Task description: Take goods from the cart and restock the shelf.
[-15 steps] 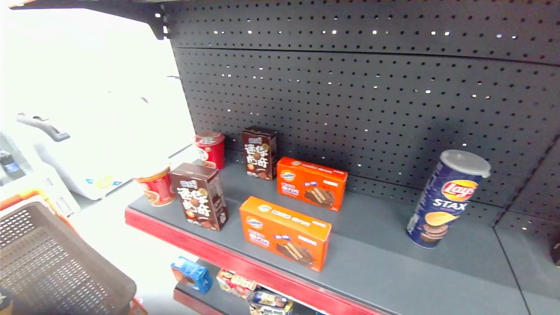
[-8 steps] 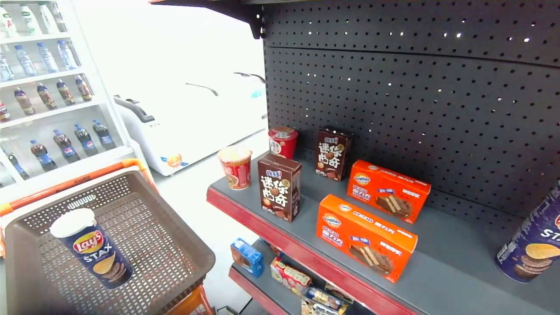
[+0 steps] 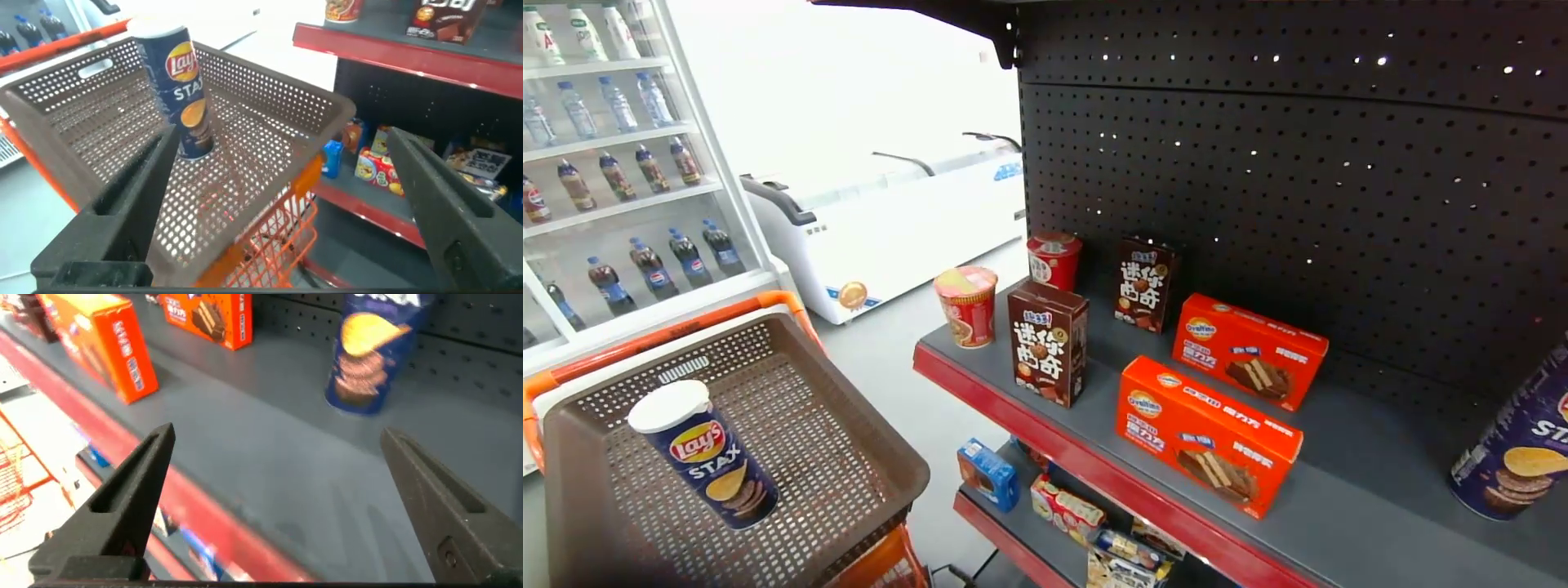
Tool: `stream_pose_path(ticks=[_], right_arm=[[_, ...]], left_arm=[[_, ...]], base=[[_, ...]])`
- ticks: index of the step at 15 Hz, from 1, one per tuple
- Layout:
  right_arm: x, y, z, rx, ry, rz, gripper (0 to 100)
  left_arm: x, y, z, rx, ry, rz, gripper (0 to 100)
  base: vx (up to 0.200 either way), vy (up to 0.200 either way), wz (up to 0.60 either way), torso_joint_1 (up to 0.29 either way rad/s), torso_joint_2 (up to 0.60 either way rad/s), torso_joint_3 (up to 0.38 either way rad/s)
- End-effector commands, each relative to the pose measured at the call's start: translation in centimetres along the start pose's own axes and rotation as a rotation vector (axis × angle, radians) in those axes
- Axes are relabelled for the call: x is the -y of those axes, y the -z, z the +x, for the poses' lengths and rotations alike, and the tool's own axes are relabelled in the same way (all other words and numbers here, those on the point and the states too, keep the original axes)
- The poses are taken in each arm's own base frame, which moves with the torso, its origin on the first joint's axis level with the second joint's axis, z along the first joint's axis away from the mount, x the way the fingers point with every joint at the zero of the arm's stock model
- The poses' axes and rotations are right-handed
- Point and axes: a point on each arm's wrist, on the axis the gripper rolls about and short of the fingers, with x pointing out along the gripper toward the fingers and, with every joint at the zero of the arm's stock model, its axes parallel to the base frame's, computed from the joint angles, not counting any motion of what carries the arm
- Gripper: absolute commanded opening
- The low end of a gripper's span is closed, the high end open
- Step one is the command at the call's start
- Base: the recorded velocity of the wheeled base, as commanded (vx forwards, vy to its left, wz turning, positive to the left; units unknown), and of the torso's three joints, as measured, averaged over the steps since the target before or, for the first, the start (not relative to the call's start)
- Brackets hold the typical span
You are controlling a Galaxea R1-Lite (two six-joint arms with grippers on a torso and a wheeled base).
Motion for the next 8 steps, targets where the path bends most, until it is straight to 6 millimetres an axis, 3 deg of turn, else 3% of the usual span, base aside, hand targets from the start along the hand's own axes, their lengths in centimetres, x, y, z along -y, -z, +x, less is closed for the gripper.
stream_pose_path(ticks=[1,4,7,8], right_arm=[[0.0,-0.01,0.0,0.0,-0.001,0.0,100],[0.0,-0.01,0.01,-0.001,-0.001,-0.002,100],[0.0,-0.01,0.0,0.0,-0.001,0.0,100],[0.0,-0.01,0.0,0.0,-0.001,0.0,100]], left_arm=[[0.0,-0.01,0.01,-0.001,0.0,-0.001,100],[0.0,-0.01,0.01,-0.001,0.0,0.001,100],[0.0,-0.01,0.01,-0.001,0.0,-0.001,100],[0.0,-0.01,0.01,-0.001,0.0,-0.001,100]], base=[[0.0,0.0,0.0,0.0,0.0,0.0],[0.0,0.0,0.0,0.0,0.0,0.0],[0.0,0.0,0.6,0.006,0.0,0.002],[0.0,0.0,0.0,0.0,0.0,0.0]])
